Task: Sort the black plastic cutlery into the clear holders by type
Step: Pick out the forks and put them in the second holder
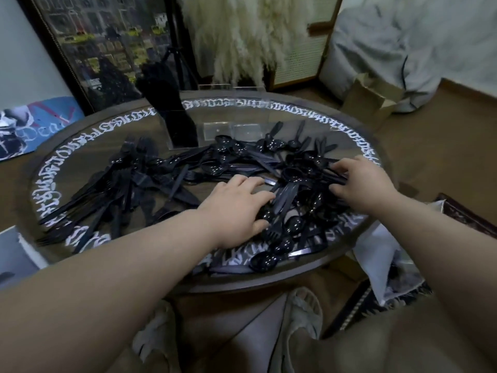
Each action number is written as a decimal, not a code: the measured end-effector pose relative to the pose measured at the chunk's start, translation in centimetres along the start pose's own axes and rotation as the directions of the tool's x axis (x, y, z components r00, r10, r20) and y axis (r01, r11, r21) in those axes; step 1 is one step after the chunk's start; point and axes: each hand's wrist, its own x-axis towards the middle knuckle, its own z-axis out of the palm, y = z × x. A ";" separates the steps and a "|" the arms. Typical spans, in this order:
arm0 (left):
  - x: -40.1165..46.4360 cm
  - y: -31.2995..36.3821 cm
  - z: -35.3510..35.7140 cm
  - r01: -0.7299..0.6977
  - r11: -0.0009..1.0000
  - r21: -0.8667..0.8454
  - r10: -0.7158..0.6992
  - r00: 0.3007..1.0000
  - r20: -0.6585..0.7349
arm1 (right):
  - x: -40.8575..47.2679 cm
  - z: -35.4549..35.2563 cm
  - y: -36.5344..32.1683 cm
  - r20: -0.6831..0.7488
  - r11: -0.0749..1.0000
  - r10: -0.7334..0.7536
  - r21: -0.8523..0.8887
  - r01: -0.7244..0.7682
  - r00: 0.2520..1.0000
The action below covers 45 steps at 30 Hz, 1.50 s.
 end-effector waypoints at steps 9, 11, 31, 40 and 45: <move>5.9 1.3 1.2 0.048 0.998 -0.033 -0.046 0.998 0.050 | 2.1 2.0 3.3 -0.035 0.985 0.150 0.086 -0.146 0.988; 6.5 0.8 1.2 0.086 0.993 -0.076 -0.084 0.996 0.031 | 2.3 2.2 3.8 -0.009 0.980 0.184 0.076 -0.182 0.983; 6.5 -2.3 -0.9 0.311 0.893 -0.324 -0.384 0.903 -0.192 | 2.7 2.4 2.3 0.011 0.915 0.157 0.375 -0.149 0.988; 5.6 -4.3 -1.5 0.315 0.835 -0.450 -0.446 0.868 -0.220 | 2.8 2.7 2.1 -0.028 0.922 0.164 0.360 -0.143 0.986; 5.2 -4.6 -1.3 0.330 0.850 -0.411 -0.398 0.913 -0.090 | 2.8 3.1 1.7 -0.007 0.936 0.147 0.324 -0.137 0.989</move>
